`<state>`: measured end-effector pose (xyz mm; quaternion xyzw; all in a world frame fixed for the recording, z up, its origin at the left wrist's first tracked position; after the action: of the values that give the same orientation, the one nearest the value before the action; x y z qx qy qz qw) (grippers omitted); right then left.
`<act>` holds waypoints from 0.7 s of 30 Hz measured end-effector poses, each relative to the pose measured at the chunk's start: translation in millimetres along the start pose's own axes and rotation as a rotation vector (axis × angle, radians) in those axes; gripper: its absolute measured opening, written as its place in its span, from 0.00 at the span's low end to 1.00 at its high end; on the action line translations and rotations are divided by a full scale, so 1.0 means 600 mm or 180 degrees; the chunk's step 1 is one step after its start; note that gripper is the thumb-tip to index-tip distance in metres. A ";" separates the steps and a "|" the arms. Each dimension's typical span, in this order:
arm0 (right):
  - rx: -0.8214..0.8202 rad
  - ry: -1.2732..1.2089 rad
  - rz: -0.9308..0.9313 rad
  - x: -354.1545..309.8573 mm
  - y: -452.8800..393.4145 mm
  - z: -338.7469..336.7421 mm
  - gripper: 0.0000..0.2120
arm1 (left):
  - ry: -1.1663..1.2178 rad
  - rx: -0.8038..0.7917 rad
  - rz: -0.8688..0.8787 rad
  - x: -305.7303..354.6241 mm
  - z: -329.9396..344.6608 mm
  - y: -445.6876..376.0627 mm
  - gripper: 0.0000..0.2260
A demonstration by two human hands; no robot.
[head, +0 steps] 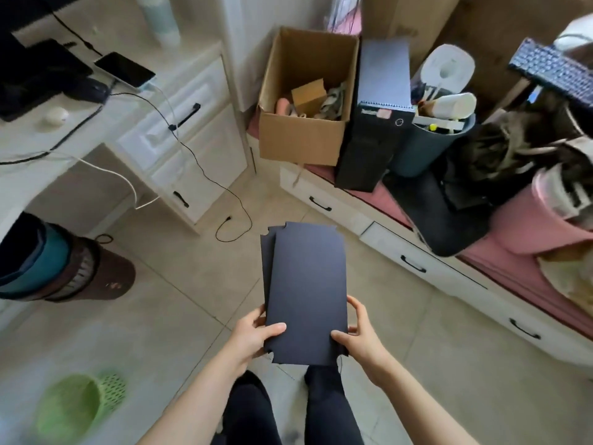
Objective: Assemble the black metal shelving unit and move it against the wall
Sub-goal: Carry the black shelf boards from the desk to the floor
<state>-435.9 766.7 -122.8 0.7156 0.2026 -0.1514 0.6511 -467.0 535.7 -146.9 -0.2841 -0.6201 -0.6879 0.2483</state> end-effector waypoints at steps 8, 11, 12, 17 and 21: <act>-0.0019 -0.0254 0.0243 0.073 -0.136 -0.134 0.34 | -0.0200 -0.0135 -0.0269 -0.058 0.144 -0.138 0.28; -0.0077 -0.0457 0.0303 0.110 -0.211 -0.151 0.34 | -0.0316 -0.0245 -0.0342 -0.089 0.168 -0.210 0.29; -0.0075 -0.0472 0.0333 0.121 -0.239 -0.154 0.34 | -0.0354 -0.0255 -0.0365 -0.104 0.172 -0.237 0.29; 0.0002 -0.0670 0.0526 0.178 -0.379 -0.161 0.34 | -0.0457 -0.0314 -0.0547 -0.195 0.185 -0.360 0.29; 0.0009 -0.0661 0.0599 0.223 -0.507 -0.155 0.33 | -0.0550 -0.0359 -0.0764 -0.291 0.172 -0.470 0.28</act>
<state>-471.8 892.9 -442.1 0.7128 0.0659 -0.1632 0.6789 -529.5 666.7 -462.5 -0.2796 -0.6290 -0.7193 0.0936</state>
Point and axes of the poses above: each hand's wrist, its own y-axis away from the middle knuckle, its own z-axis out of the palm, x = y × z, the point moved 8 cm from there along -y, towards the middle knuckle, and after that the axes turned 13 degrees about z, right-handed, at the moved point
